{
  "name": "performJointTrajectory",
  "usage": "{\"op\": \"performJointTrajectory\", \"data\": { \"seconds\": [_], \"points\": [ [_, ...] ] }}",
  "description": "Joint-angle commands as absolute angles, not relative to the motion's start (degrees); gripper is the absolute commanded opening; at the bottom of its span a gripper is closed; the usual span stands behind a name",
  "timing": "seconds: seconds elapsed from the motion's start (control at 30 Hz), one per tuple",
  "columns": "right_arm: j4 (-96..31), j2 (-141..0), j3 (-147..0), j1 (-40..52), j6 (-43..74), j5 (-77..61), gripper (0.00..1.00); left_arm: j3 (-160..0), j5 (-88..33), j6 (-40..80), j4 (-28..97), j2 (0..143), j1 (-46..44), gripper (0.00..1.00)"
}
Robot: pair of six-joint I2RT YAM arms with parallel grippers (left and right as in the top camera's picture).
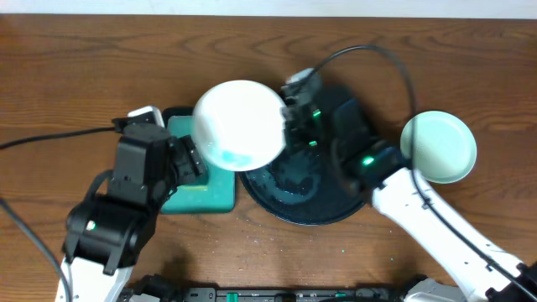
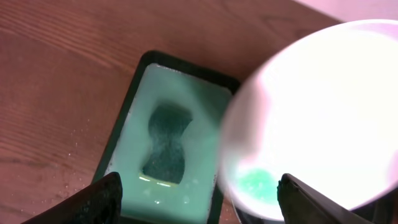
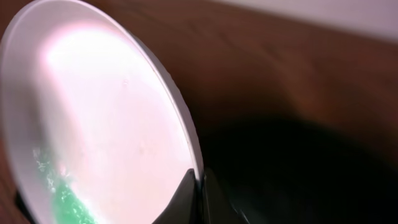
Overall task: Clean dirty plates on tray and stack at the side
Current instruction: 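Lift the last plate with the right gripper and tilt it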
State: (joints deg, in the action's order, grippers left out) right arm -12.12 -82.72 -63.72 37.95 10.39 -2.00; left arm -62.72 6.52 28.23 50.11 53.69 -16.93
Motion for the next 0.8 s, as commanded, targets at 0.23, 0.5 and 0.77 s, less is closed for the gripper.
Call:
{"op": "performJointTrajectory", "data": {
  "seconds": [0.23, 0.5, 0.77],
  "points": [
    [6.02, -97.62, -63.75, 47.86, -0.75, 18.76, 0.01, -63.94, 6.44, 27.66, 50.35, 52.49, -16.69, 0.81],
    [13.69, -94.35, -63.75, 53.41, -12.93, 31.03, 0.01, -63.94, 6.44, 27.66, 50.37, 53.71, -16.69, 0.8],
    [23.03, -92.86, -63.75, 58.17, -27.27, 42.89, 0.01, -63.94, 6.44, 27.66, 50.35, 54.68, -16.69, 0.81]
  ]
}}
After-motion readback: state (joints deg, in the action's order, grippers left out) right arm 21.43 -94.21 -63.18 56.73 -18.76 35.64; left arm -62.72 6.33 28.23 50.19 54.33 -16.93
